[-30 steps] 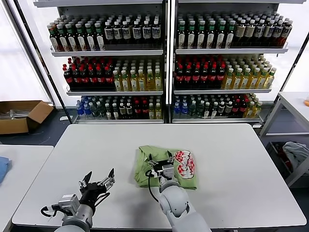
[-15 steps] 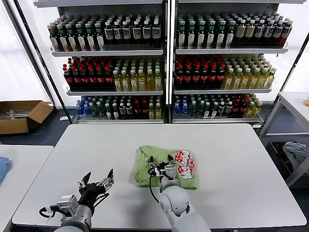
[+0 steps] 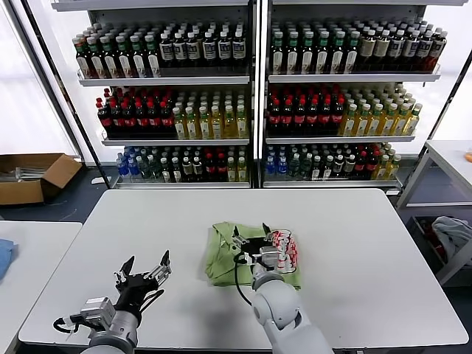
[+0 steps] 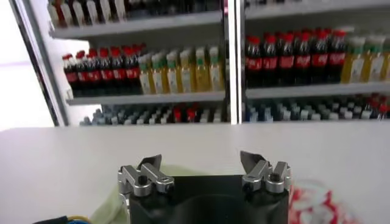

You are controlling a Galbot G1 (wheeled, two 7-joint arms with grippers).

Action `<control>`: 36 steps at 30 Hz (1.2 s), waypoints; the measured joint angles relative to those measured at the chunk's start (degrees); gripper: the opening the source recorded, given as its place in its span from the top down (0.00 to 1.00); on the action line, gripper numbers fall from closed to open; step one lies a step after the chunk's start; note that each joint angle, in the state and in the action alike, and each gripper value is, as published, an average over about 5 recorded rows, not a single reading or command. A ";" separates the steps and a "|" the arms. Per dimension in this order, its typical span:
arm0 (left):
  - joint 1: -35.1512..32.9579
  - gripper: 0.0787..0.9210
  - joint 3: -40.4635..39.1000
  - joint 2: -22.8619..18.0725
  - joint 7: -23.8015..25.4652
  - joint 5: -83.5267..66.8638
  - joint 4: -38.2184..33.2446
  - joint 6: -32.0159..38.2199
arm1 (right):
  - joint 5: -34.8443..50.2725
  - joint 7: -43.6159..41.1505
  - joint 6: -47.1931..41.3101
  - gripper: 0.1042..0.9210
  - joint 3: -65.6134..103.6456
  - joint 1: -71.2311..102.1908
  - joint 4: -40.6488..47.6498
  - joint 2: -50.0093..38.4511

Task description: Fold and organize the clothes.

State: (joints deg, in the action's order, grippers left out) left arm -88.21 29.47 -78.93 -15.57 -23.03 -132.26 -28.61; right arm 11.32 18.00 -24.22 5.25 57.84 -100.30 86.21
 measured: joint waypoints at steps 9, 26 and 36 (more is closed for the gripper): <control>0.58 0.12 0.92 -0.47 0.59 2.41 -0.29 4.45 | -1.93 -0.95 -0.75 0.12 5.21 5.82 -9.25 -9.40; 2.02 0.12 3.48 -0.62 0.97 4.79 2.97 10.81 | 1.01 0.13 0.99 0.12 16.06 16.87 -17.54 -14.39; 2.05 0.12 4.04 -0.59 1.83 4.60 4.09 12.60 | 1.82 1.06 1.42 0.12 17.48 19.47 -19.03 -14.47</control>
State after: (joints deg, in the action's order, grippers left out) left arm -86.16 33.51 -79.52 -13.74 -18.43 -128.16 -16.01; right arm 13.14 19.06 -22.80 22.73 77.31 -119.33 71.74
